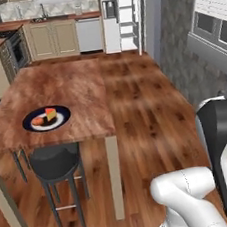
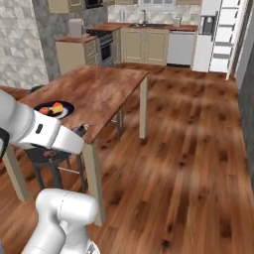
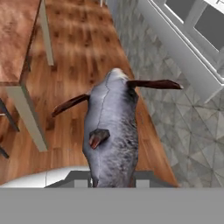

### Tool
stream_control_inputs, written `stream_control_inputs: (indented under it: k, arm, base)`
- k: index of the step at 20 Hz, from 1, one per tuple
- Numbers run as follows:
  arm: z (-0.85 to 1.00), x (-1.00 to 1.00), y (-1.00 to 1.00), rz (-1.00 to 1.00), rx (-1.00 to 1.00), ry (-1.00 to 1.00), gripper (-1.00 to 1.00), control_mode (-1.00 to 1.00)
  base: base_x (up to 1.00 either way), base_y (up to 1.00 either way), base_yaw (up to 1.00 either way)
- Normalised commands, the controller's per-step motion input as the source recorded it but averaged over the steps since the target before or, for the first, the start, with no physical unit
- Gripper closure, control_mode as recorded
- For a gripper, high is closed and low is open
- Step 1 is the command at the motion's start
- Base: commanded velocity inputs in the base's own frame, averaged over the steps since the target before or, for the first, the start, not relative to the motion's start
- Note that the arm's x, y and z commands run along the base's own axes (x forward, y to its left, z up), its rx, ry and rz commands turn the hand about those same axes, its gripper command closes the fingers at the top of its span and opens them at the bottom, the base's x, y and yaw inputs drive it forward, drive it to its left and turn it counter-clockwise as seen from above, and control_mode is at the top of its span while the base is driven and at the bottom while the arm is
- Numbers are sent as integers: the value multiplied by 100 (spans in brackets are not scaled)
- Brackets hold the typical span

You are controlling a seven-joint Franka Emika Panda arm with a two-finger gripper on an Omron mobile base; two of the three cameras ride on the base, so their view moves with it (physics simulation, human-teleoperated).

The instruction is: Take the cheese, fish, and squash from the fridge and place them on the plate on the dining counter to create an appetizer plate.

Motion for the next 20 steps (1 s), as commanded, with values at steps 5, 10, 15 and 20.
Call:
stream_control_inputs:
  k: [5, 10, 15, 20]
  arm:
    - [0, 0, 0, 0, 0, 0, 100, 100]
    - [0, 0, 0, 0, 0, 0, 100, 100]
    - [0, 0, 0, 0, 0, 0, 100, 100]
    - [0, 0, 0, 0, 0, 0, 100, 100]
  base:
    - [-23, 100, 0]
    - [3, 100, 0]
    - [40, 100, 0]
    - [79, 44, 0]
